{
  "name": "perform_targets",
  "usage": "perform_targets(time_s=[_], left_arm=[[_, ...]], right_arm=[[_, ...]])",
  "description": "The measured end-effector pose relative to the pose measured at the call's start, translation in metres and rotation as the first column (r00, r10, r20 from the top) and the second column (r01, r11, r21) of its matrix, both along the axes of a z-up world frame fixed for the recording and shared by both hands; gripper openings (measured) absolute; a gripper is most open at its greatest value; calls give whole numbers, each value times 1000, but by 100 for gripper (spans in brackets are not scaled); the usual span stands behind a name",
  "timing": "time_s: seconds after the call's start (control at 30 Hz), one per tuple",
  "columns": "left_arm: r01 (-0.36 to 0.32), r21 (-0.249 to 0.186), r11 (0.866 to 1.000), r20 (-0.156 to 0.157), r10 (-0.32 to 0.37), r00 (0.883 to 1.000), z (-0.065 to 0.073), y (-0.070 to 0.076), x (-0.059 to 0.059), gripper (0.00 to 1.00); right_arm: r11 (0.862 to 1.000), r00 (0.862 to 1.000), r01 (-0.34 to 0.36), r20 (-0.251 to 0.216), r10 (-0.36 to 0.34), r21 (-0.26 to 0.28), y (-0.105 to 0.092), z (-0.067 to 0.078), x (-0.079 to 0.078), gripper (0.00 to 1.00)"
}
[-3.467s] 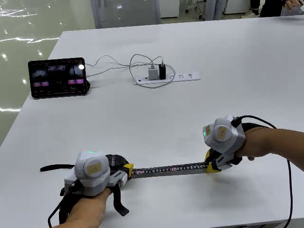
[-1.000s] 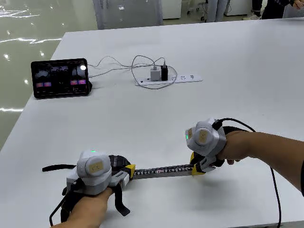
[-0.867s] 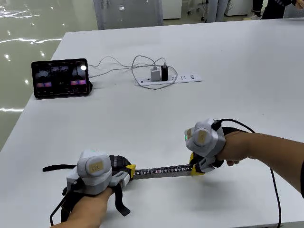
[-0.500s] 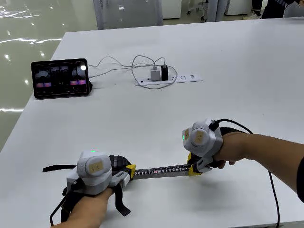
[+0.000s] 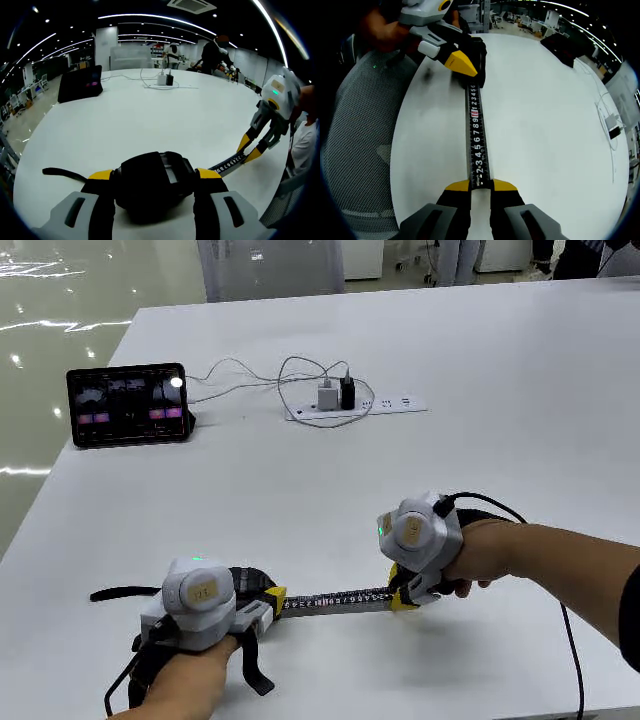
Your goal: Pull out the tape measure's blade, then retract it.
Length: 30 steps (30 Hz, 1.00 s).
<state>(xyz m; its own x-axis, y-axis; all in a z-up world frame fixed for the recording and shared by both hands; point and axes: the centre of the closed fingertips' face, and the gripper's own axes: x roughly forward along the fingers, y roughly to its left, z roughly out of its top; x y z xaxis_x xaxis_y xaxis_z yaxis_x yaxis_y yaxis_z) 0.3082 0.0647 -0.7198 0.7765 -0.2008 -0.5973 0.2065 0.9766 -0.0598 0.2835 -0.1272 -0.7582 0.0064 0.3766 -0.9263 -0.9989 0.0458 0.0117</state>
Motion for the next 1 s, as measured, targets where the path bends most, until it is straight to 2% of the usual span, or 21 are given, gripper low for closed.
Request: perform_targets(time_s=[1.0], left_arm=[[-2,-3,1000,-4,2,1000,0,0,-1,59]], right_arm=[[1000,1000,17,-5,-17,-6,13,-1,0,10]])
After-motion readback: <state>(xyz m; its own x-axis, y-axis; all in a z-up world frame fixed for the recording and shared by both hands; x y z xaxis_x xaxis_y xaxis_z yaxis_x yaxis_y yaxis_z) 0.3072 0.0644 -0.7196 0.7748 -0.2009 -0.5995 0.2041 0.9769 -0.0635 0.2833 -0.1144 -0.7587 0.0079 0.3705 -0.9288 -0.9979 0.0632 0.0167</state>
